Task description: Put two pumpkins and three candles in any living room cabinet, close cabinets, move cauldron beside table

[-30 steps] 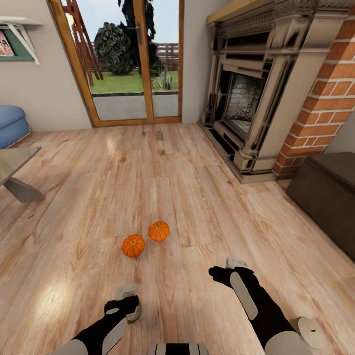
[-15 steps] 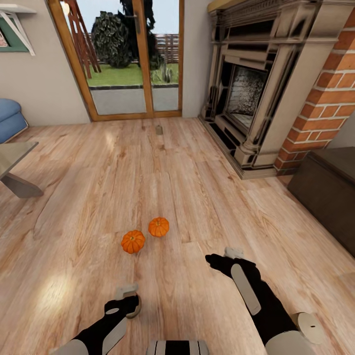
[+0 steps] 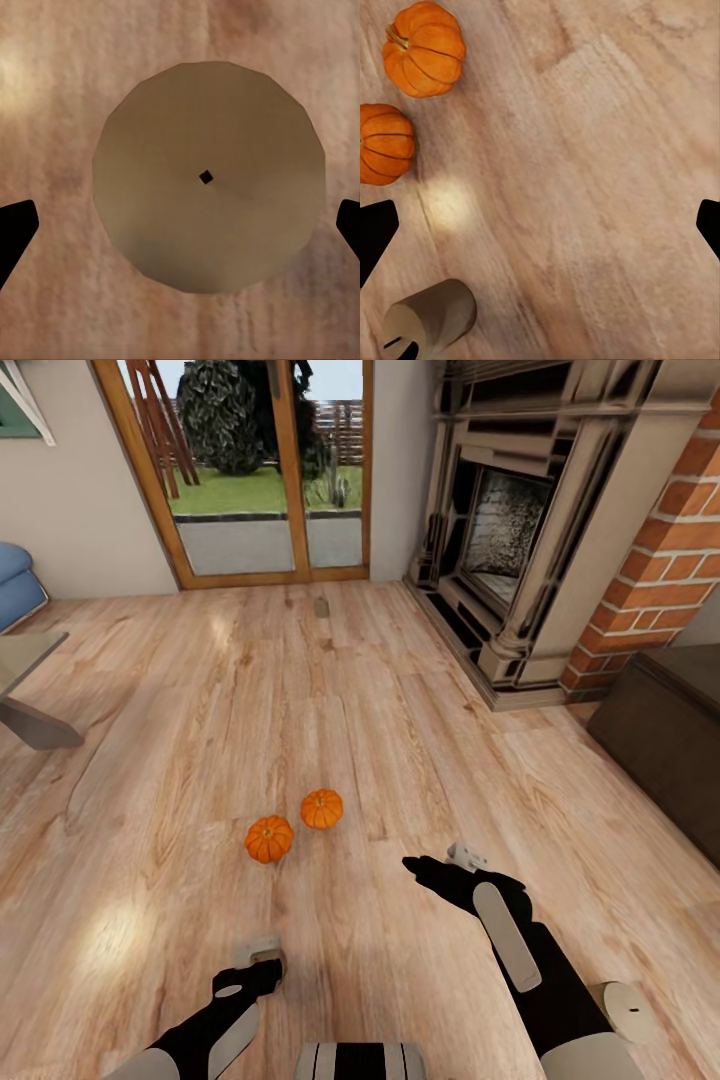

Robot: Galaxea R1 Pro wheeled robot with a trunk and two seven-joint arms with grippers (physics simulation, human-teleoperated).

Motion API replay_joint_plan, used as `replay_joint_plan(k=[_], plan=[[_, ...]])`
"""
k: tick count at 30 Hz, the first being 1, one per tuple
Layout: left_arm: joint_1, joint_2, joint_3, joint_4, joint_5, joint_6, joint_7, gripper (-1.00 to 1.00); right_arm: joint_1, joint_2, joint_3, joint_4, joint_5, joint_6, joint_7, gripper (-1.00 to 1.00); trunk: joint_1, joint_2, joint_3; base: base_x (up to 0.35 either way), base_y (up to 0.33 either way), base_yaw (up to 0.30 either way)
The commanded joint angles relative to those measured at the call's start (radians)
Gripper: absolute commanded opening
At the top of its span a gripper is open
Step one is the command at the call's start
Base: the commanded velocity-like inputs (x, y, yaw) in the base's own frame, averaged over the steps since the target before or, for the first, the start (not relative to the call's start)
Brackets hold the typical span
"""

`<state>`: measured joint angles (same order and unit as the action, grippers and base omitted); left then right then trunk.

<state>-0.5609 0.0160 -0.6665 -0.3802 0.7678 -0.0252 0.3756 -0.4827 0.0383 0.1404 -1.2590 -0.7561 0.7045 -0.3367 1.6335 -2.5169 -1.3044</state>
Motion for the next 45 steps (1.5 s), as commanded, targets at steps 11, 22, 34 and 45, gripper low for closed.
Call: replay_joint_plan(k=[11, 22, 34, 45], plan=[[-0.001, -0.003, -0.010, -0.002, 0.010, -0.003, 0.006, 1.00, -0.001, 0.000, 0.001, 0.003, -0.011, 0.001, -0.010, 1.00, 0.000, 0.000, -0.001, 0.000, 0.000, 0.000], [-0.001, -0.004, -0.010, -0.002, 0.010, -0.002, 0.006, 1.00, -0.001, 0.000, 0.001, 0.005, -0.011, 0.001, -0.010, 1.00, 0.000, 0.000, -0.001, 0.040, 0.000, 0.000], [-0.001, -0.005, -0.010, -0.002, 0.010, -0.002, 0.006, 1.00, -0.001, 0.000, 0.001, 0.006, -0.011, 0.001, -0.010, 1.00, 0.000, 0.000, -0.001, 0.046, 0.000, 0.000], [-0.001, -0.004, -0.010, -0.002, 0.008, -0.004, 0.006, 1.00, -0.001, 0.000, 0.002, 0.006, -0.011, 0.001, -0.010, 1.00, 0.001, -0.001, -0.009, 0.017, 0.000, 0.000]])
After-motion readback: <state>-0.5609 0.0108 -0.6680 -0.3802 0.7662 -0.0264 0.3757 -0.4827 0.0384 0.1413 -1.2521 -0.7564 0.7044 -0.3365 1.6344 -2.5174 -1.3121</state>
